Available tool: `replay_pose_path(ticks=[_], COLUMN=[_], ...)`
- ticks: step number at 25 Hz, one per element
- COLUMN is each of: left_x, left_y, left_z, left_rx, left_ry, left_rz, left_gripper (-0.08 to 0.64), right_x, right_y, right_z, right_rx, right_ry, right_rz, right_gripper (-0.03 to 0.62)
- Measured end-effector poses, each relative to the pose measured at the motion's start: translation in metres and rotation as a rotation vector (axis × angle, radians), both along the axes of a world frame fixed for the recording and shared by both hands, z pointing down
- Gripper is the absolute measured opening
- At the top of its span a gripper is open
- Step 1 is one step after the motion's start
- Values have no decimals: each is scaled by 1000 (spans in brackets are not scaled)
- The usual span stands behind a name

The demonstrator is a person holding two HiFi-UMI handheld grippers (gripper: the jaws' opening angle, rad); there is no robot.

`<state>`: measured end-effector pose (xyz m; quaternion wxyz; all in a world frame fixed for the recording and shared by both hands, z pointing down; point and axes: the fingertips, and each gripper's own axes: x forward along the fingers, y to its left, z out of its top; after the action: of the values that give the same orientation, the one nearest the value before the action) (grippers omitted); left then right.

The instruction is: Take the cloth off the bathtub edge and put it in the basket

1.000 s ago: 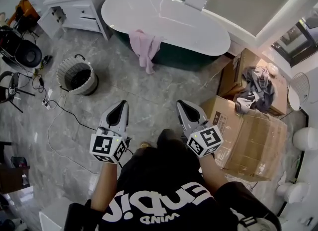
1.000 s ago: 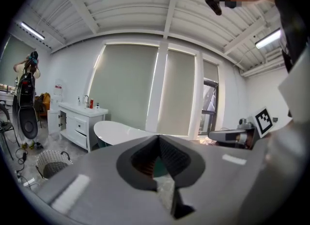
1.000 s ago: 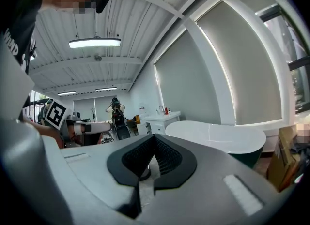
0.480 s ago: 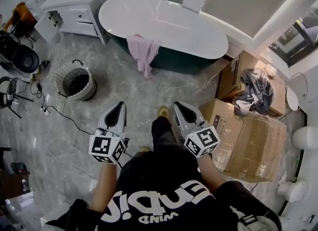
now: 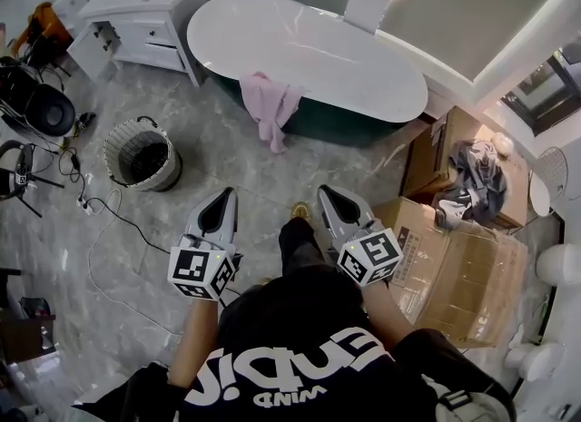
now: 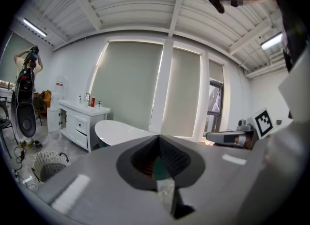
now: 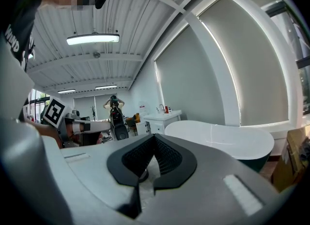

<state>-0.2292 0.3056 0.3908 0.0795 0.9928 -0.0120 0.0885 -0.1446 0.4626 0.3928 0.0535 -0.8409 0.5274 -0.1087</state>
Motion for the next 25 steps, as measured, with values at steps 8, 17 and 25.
replay_pose_path(ticks=[8,17,25], left_x=[45,111,181], left_y=[-22,-44,-64], left_z=[5,2,-12], left_rx=[-16,-31,-22], left_ry=[-4,-31,-24], left_rz=[9,20,-22], left_gripper=[-3,-3,-3], right_x=[46,112,187], right_y=[-29,-55,-79], right_z=[4,-3,-13], right_rx=[-10,6,13], right_ry=[-11,-25,-20], right_rz=[-8,-11,-66], right_gripper=[5,5,5])
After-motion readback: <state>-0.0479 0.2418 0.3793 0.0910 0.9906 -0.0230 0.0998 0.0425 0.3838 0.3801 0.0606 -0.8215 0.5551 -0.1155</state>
